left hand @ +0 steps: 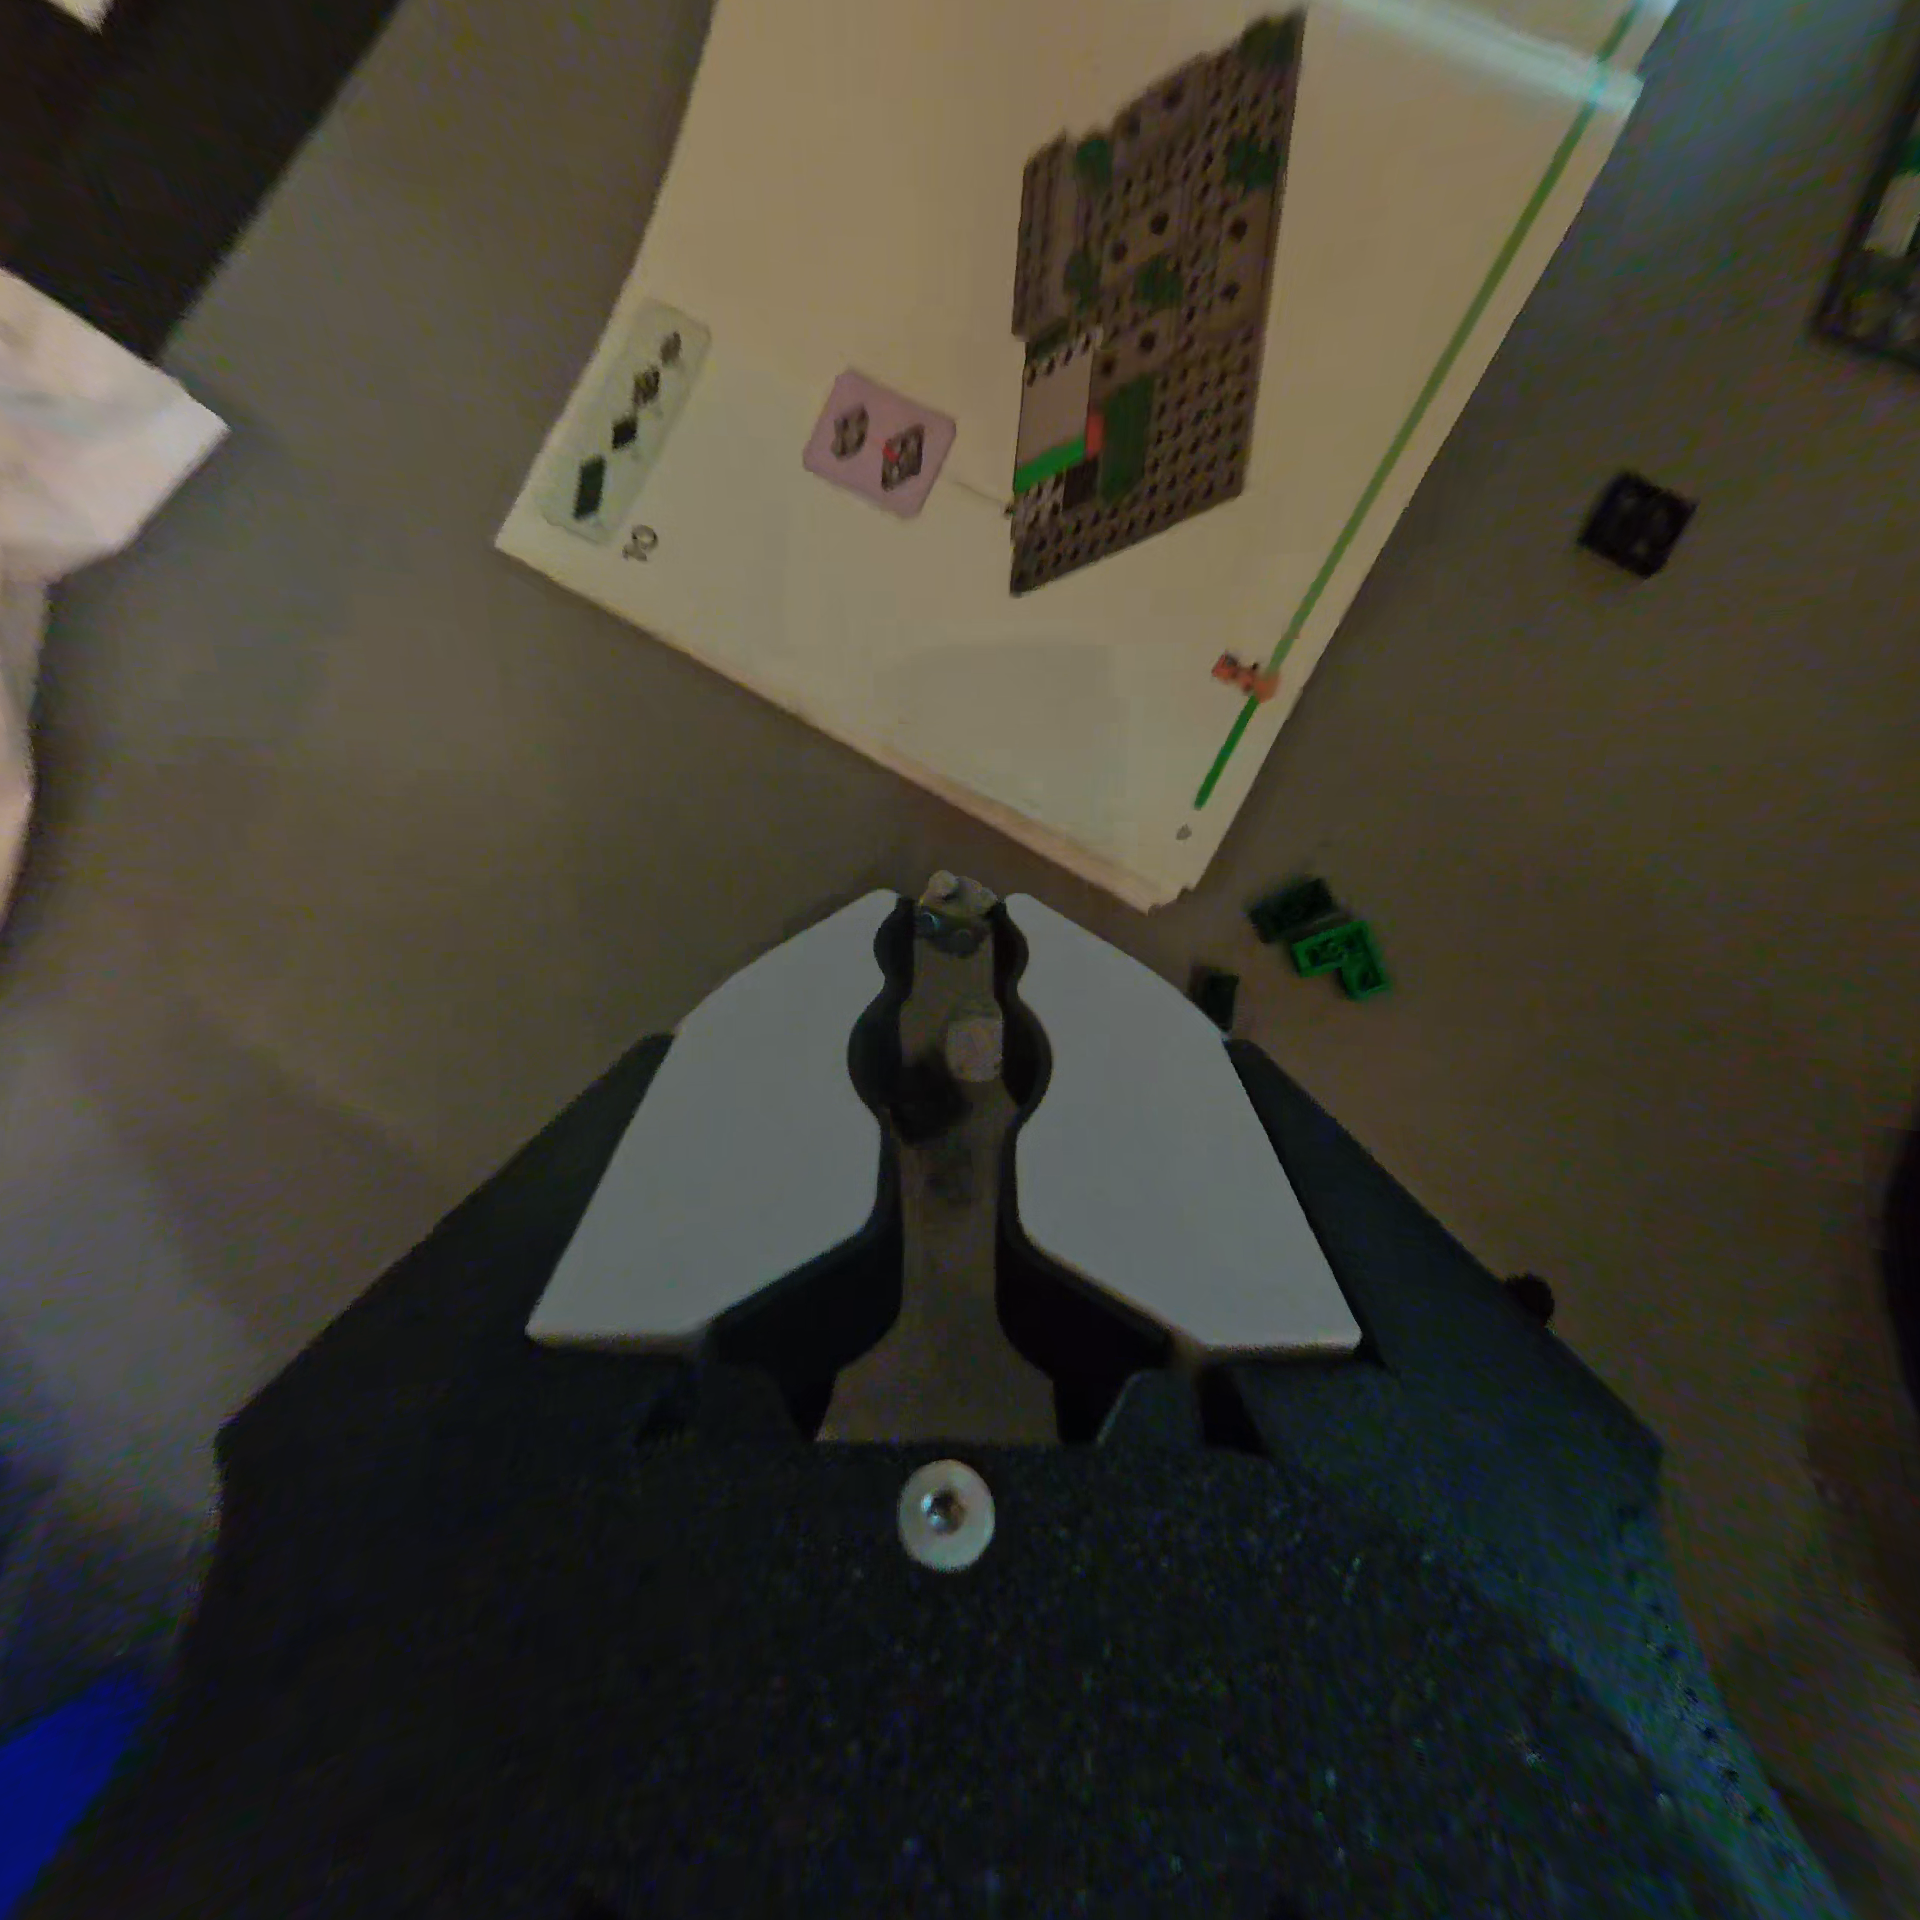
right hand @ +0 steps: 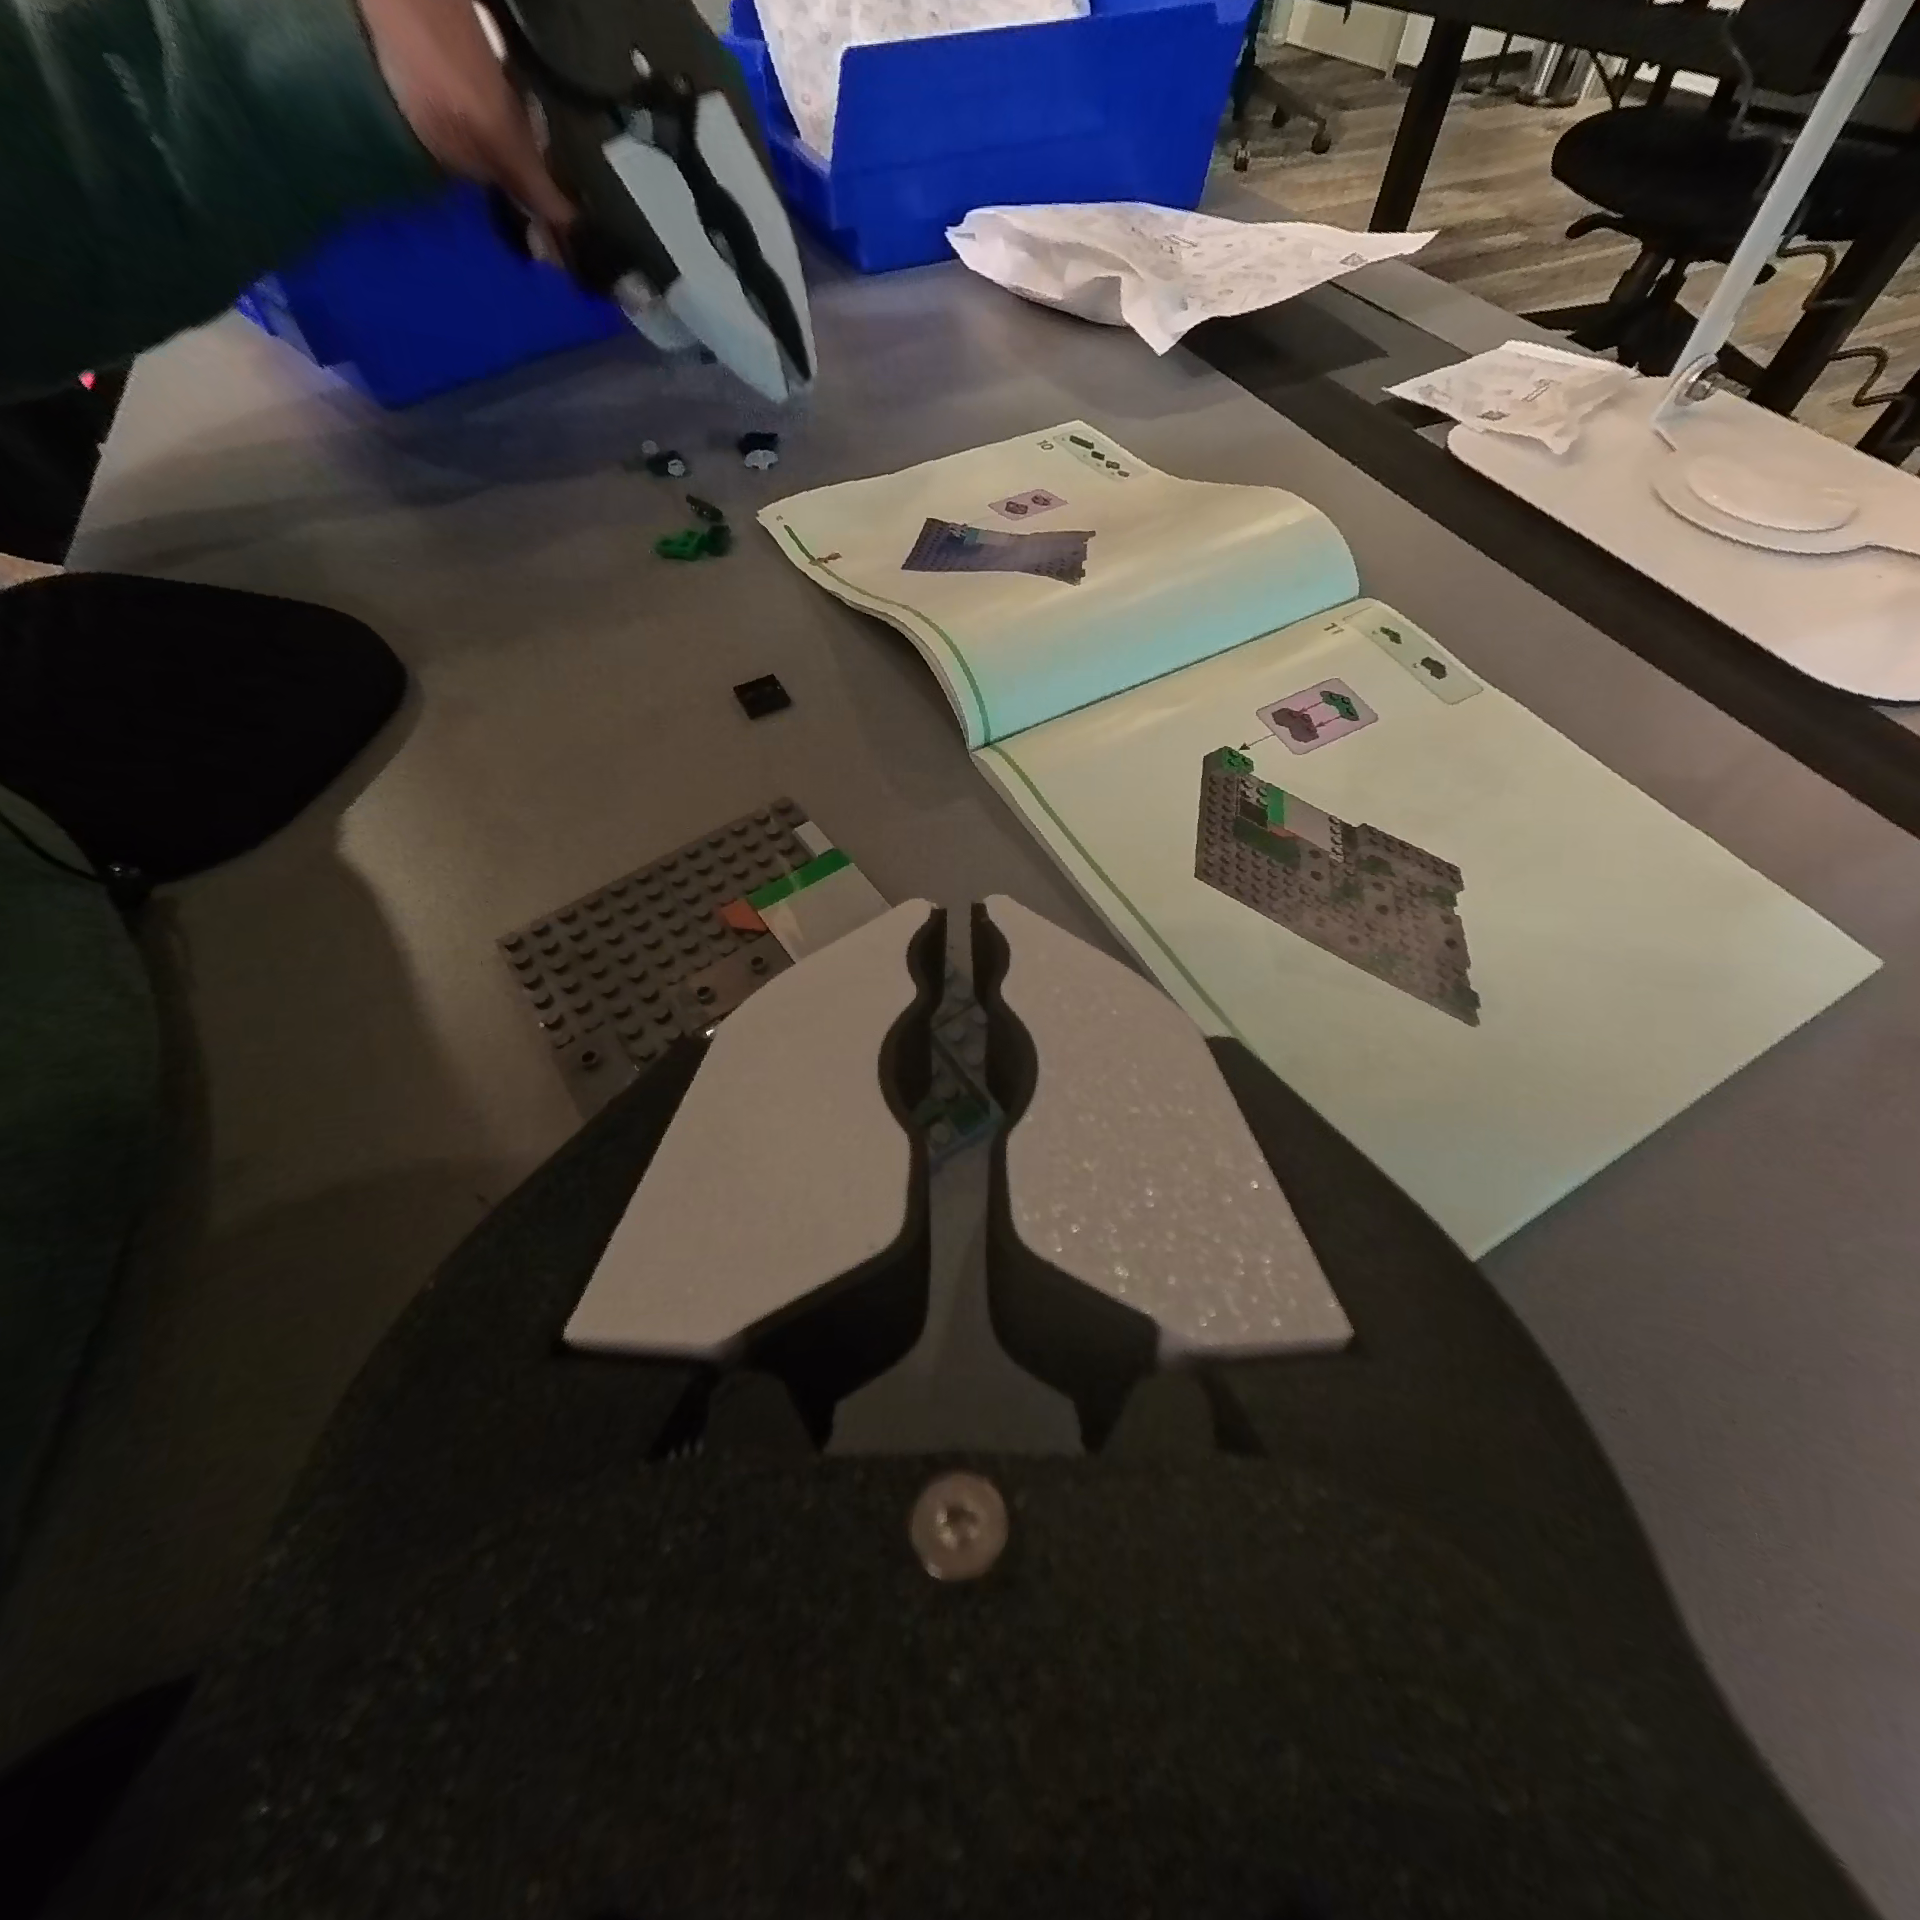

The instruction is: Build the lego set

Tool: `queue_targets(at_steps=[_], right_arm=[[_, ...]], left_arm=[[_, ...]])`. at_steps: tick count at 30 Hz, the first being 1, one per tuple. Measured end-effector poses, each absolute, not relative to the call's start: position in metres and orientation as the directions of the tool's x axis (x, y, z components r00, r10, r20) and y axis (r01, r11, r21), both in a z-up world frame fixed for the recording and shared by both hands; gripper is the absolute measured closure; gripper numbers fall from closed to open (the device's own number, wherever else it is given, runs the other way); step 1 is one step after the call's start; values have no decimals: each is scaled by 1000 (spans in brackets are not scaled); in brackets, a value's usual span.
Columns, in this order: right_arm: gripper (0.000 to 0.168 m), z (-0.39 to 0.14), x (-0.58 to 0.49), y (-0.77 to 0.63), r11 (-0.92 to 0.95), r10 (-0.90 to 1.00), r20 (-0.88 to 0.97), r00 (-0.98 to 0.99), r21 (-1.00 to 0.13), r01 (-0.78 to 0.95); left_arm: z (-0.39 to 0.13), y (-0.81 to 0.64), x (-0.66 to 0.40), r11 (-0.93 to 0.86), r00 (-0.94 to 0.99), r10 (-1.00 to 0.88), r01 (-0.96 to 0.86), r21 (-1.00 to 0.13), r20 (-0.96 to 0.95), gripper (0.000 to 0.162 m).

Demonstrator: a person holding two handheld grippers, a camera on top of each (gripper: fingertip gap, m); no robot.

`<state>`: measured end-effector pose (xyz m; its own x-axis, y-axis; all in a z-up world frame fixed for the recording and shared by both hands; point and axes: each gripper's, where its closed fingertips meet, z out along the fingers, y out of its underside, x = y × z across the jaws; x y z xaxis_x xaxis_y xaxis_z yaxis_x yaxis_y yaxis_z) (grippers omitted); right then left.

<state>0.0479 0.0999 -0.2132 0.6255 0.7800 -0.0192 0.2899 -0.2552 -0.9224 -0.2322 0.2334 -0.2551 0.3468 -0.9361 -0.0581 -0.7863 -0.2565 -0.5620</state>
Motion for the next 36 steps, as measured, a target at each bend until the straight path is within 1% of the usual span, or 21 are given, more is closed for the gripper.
queue_targets(at_steps=[6,14,17,21,27,30,32,36], right_arm=[[164,-212,47,100,-250,781,-15,625,-923,291],[165,-210,47,98,-240,784,-9,620,-927,289],[165,-210,46,97,-236,787,-7,617,-927,291],[165,-207,47,97,-227,787,0,617,-930,289],[165,-204,50,96,-216,787,3,617,-935,280],[165,-203,50,95,-213,790,2,613,-937,277],[165,-201,51,94,-207,792,3,610,-940,273],[165,-199,51,94,-203,795,-3,607,-944,261]], left_arm=[[-234,200,-186,-125,245,-963,-777,-617,-115,148],[-265,145,-134,-39,112,-990,-812,-583,-89,148],[-270,141,-115,-63,132,-988,-810,-583,-76,148],[-269,142,-90,-147,200,-979,-797,-586,-26,147],[-280,150,-72,-166,231,-971,-820,-548,-51,147],[-283,148,-69,-171,234,-971,-825,-539,-50,141],[-286,147,-69,-184,246,-968,-824,-535,-46,140],[-276,146,-68,-196,283,-957,-794,-575,-64,139]])
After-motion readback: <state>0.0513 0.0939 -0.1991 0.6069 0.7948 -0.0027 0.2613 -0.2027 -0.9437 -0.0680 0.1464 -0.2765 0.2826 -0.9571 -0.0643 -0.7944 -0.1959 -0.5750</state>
